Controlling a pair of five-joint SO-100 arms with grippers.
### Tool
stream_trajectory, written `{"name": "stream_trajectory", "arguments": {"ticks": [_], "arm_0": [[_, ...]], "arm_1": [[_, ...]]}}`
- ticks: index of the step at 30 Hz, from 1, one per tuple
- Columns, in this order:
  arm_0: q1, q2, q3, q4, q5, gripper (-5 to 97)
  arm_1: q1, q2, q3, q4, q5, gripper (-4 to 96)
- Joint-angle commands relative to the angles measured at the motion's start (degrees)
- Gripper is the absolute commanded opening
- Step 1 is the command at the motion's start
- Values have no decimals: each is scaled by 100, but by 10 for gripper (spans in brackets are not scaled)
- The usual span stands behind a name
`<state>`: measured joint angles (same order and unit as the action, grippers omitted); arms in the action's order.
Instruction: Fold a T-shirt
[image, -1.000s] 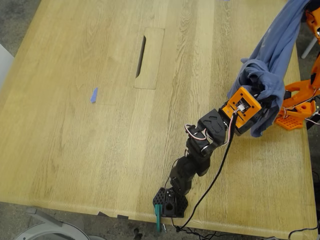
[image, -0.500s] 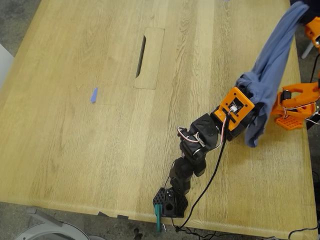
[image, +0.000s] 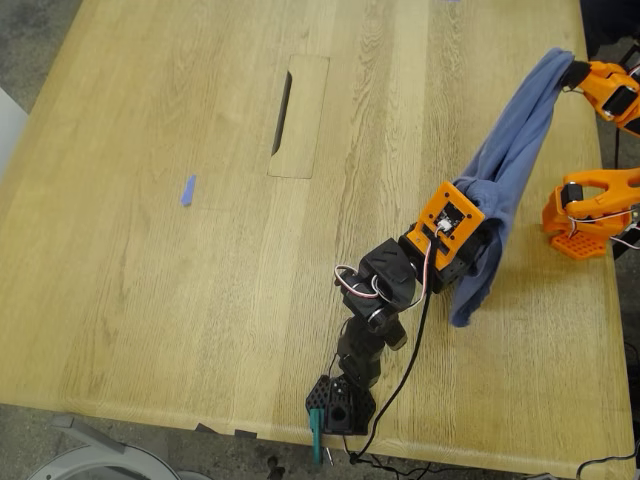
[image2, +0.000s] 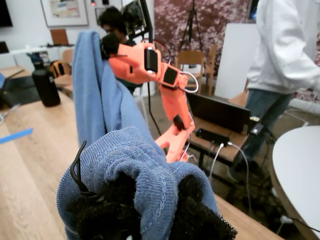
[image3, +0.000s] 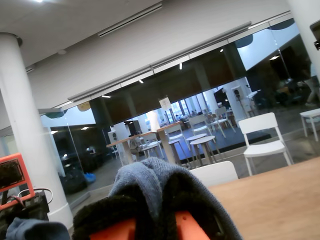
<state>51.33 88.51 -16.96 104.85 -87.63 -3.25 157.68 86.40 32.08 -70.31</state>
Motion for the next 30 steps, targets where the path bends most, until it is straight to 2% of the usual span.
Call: {"name": "stream_trajectory", "arguments": {"ticks": [1,7,14,22,30], "arm_0": [[-132,-53,-237,114,-149,-1],[-475,185,668,132,-308,-1],[-519,2276,3990,-18,-439,-1],[-853,4307,7937,-2109,-439,-1],[-1573,5845,11250,-4140,-378,-1]], "arm_1": [[-62,97,-35,-79,-70,1],[-18,255,-35,246,-88,1],[35,378,44,431,-79,1],[-70,650,721,360,-114,1],[-167,1327,2646,-396,-237,1]]}}
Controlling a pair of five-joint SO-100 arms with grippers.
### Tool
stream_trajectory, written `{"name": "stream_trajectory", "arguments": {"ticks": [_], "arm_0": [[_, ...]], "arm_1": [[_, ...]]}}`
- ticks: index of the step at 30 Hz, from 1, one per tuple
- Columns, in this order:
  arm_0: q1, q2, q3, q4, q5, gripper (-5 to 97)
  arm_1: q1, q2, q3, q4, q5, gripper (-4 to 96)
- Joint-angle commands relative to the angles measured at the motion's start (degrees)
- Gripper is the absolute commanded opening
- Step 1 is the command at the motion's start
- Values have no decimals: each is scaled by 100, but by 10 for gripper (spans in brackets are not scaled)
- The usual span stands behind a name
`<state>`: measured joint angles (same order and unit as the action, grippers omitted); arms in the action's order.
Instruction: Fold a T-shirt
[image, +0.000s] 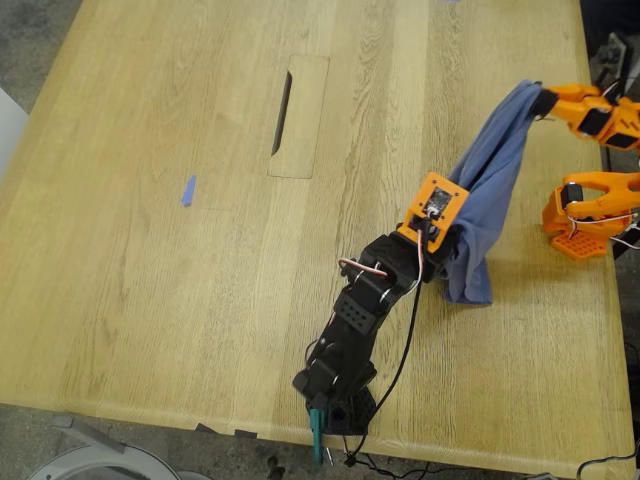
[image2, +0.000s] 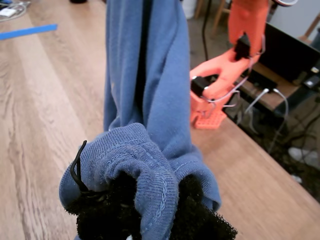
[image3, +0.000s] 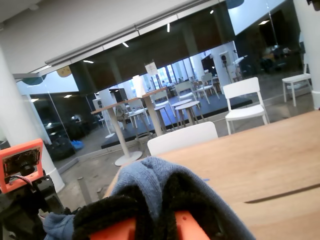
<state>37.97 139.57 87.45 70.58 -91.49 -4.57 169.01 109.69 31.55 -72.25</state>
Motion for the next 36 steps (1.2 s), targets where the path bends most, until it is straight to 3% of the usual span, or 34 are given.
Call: {"name": "stream_trajectory", "arguments": {"ticks": [1,11,21,31,36], "arm_0": [[-334,923,1257,-993,18,-1],[-1573,1485,3920,-3568,35,-1],[-2883,686,4816,-5651,26,-1],[-3630,-1354,4931,-8007,0,-1],[-4078,-2188,4676,-8728,-9,-1]], "arm_1": [[-35,255,642,-571,-53,1],[659,97,3067,-3050,-53,1],[1213,-2092,4087,-6126,0,1],[1978,-5537,2663,-8438,-35,1],[2180,-7269,1354,-8868,-35,1]]}}
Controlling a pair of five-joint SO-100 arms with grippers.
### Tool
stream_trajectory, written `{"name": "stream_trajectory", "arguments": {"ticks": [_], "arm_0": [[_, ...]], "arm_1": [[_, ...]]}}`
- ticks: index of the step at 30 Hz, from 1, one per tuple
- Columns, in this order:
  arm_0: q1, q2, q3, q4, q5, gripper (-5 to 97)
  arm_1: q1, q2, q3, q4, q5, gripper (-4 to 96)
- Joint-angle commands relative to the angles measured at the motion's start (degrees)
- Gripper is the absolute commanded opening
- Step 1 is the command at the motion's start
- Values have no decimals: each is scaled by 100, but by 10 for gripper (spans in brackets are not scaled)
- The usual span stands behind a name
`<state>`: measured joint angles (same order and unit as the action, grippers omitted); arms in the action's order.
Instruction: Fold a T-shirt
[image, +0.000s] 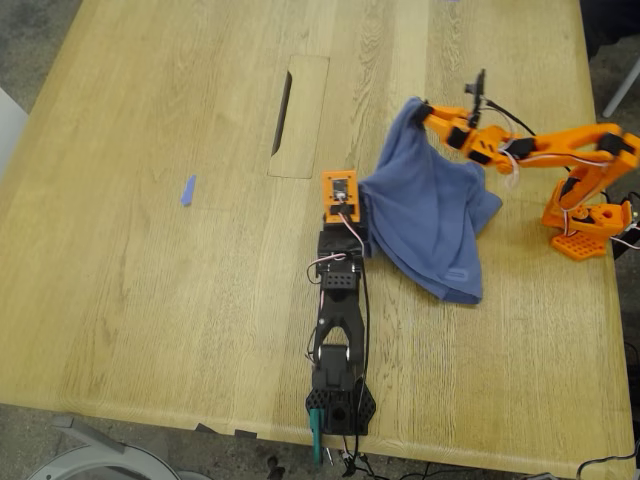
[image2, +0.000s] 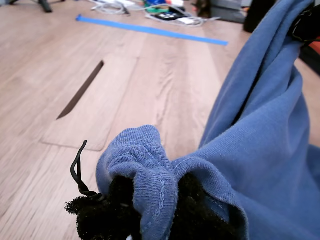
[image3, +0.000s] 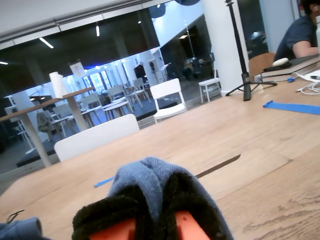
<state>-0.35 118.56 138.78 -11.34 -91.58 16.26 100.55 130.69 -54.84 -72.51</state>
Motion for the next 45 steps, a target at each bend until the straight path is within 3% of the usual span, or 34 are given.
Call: {"name": "stream_trajectory", "arguments": {"ticks": [1,31,39,45], "arm_0": [[-316,-246,-536,-650,0,-1],[-2013,-4025,-3656,-1635,-88,-1],[-2268,-5124,-5115,-1608,-105,-1],[-2382,-5607,-5774,-1978,-88,-1]], "arm_1": [[114,-703,-1002,-264,-9,1],[1160,-5651,-7515,1415,0,1],[1494,-6460,-8771,1600,0,1],[1521,-6653,-8859,923,-9,1]]}}
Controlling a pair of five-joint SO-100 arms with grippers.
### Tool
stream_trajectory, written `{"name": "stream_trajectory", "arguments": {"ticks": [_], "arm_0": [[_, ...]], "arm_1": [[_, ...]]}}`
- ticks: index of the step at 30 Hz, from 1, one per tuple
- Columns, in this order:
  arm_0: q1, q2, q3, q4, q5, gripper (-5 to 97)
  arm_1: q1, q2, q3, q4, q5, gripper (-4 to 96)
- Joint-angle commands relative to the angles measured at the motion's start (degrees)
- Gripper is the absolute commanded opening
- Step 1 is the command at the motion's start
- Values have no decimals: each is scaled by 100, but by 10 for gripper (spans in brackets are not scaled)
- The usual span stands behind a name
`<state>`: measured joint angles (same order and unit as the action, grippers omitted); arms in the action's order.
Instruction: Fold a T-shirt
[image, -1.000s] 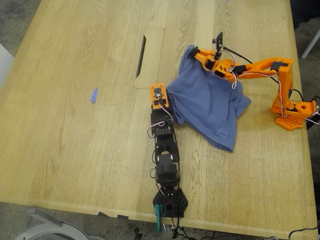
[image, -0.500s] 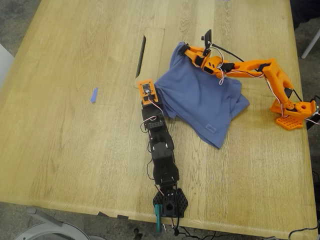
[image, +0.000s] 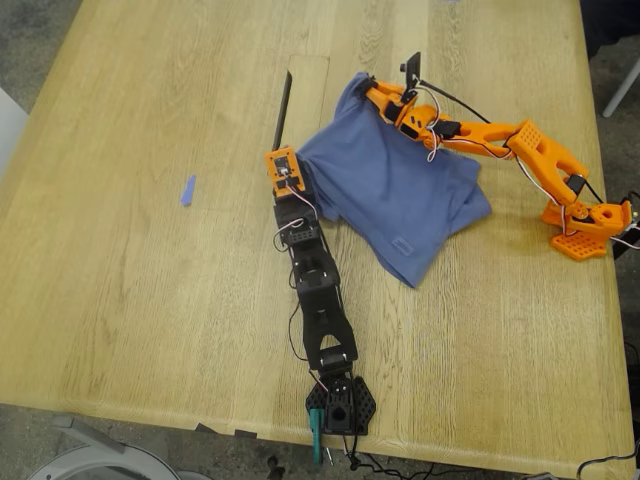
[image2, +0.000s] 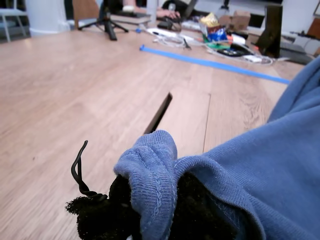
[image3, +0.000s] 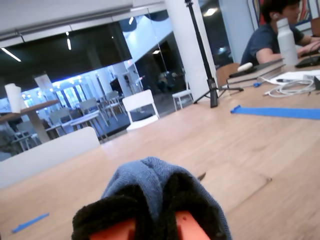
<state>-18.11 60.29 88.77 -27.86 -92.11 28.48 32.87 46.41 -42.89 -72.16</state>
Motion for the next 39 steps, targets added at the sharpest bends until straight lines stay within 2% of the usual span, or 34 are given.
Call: {"name": "stream_trajectory", "arguments": {"ticks": [1,6,15,23,29,39], "arm_0": [[-633,193,-844,-352,-35,-1],[-686,264,-1187,229,-70,-1],[-712,202,-2786,2821,-79,-1],[-615,308,-3384,4342,-105,-1],[-563,264,-4430,5687,-114,-1],[-352,264,-5862,7611,-185,-1]], "arm_1": [[299,105,-404,-369,-53,1],[308,79,-475,-510,-88,1],[413,44,-1397,369,-62,1],[439,308,-2215,1740,-35,1],[422,633,-2496,2733,-62,1],[299,1187,-3586,5862,-88,0]]}}
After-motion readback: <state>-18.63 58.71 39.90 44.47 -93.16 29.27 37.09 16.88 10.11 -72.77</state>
